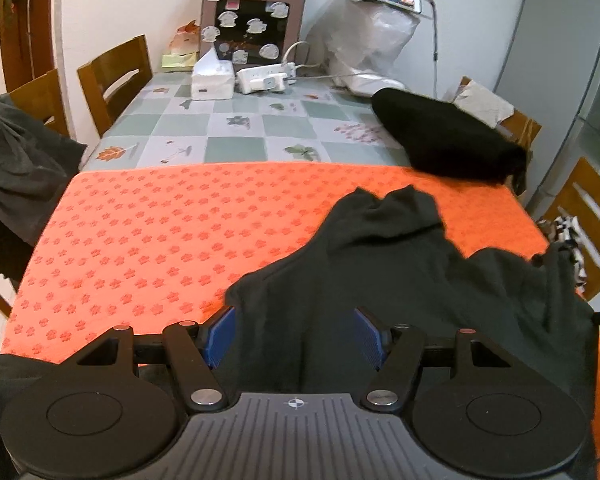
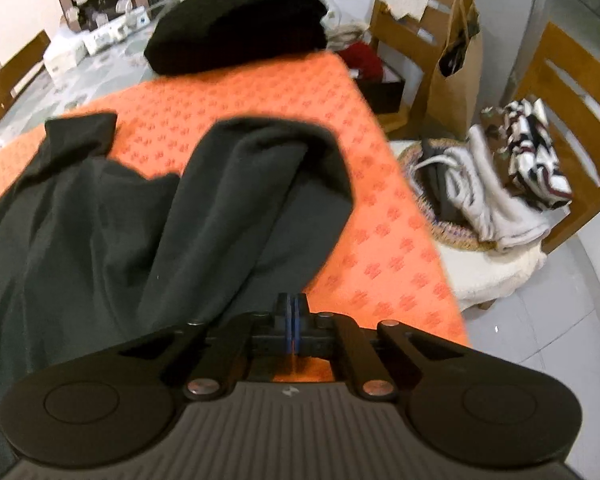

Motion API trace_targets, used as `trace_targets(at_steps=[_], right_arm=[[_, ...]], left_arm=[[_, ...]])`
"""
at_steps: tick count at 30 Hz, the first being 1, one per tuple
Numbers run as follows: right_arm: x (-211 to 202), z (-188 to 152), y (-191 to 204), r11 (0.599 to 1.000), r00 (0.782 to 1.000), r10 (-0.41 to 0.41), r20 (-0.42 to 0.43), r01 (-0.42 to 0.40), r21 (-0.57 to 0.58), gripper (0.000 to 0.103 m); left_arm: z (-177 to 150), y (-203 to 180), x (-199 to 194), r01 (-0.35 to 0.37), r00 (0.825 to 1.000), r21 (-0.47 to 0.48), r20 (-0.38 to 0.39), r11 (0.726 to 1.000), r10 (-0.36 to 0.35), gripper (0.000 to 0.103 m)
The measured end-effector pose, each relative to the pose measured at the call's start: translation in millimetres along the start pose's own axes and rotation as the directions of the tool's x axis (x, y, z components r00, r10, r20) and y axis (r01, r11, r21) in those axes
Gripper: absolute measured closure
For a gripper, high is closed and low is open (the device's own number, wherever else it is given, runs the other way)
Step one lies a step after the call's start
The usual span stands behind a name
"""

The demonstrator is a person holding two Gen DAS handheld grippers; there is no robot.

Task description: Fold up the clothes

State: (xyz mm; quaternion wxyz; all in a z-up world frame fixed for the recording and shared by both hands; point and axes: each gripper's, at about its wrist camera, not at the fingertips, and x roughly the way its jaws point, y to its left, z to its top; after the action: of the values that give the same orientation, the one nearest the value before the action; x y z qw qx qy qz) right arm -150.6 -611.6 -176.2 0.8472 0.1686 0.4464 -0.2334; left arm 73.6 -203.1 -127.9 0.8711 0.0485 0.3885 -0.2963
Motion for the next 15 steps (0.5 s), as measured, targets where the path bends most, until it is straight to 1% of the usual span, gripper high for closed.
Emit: trace_targets(at_steps=[2, 6, 9, 13, 15], right_arm=[[-18, 6, -10, 1.0, 1.0, -0.009, 0.023, 0.009, -0.001, 0.101], [-57, 18, -45, 0.994, 0.992, -0.11, 0.059, 0.111, -0.008, 0.101], [-86, 27, -72, 0.982, 0.978, -0.188, 0.086, 0.189, -0.011, 0.101], [-125, 39, -107, 0.956, 0.95, -0.289, 0.123, 0.292, -0.012, 0.101], [-126, 33, -119, 0.95, 0.946, -0.31, 0.099, 0.312, 0.0, 0.101]], left_arm=[[4, -8, -5, 0.031, 0.999, 0.008, 0.012, 0.999, -0.031, 0.036], [11, -32, -14, 0.107, 0.994, 0.036, 0.032, 0.994, -0.109, 0.036], [14, -50, -17, 0.161, 0.986, 0.045, 0.039, 0.986, -0.163, 0.036], [16, -71, -18, 0.223, 0.974, 0.057, 0.034, 0.973, -0.225, 0.036], [14, -78, -16, 0.241, 0.97, 0.066, 0.027, 0.968, -0.243, 0.036]])
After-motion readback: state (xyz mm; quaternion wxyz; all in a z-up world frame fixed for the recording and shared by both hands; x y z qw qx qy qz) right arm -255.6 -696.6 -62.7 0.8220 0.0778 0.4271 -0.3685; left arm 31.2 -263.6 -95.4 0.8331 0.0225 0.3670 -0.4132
